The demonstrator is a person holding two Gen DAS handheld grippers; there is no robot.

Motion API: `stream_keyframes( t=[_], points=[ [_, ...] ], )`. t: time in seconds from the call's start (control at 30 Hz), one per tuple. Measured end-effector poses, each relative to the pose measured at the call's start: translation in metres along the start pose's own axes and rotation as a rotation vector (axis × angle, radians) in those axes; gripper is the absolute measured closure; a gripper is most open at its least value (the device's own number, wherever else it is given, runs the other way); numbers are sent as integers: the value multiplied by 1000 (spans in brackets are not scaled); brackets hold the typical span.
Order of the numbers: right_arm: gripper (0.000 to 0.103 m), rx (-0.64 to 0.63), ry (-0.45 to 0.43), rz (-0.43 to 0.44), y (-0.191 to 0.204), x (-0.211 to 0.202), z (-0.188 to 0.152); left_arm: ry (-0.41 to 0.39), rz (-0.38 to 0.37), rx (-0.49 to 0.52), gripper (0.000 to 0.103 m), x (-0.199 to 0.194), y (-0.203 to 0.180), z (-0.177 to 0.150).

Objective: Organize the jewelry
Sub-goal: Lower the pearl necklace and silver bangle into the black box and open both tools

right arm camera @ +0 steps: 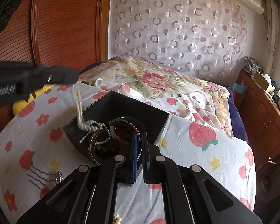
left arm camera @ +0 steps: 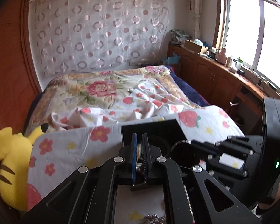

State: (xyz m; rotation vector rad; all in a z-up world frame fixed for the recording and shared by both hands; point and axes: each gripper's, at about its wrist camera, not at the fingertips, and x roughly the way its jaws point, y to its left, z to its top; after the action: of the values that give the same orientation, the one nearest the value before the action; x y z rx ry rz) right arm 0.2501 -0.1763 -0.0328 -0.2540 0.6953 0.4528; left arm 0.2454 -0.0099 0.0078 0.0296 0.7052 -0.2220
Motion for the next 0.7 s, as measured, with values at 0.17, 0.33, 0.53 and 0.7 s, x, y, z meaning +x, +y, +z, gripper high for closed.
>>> stream_keyframes(
  t=[0.17,0.33,0.53,0.7],
  points=[
    [98,-16,6,-18,2,12,6,9,14,2,79,1,6,-17],
    [93,-10,18,-23,1,22,10,17,16,-10,65,-2,14,-33],
    [70,8,2,-16,0,12,5,29,17,-38,49,-9,30,-62],
    [70,-33,-14,64,17,-20,-19,8,30,-55,26,-25,41,-88]
  ],
)
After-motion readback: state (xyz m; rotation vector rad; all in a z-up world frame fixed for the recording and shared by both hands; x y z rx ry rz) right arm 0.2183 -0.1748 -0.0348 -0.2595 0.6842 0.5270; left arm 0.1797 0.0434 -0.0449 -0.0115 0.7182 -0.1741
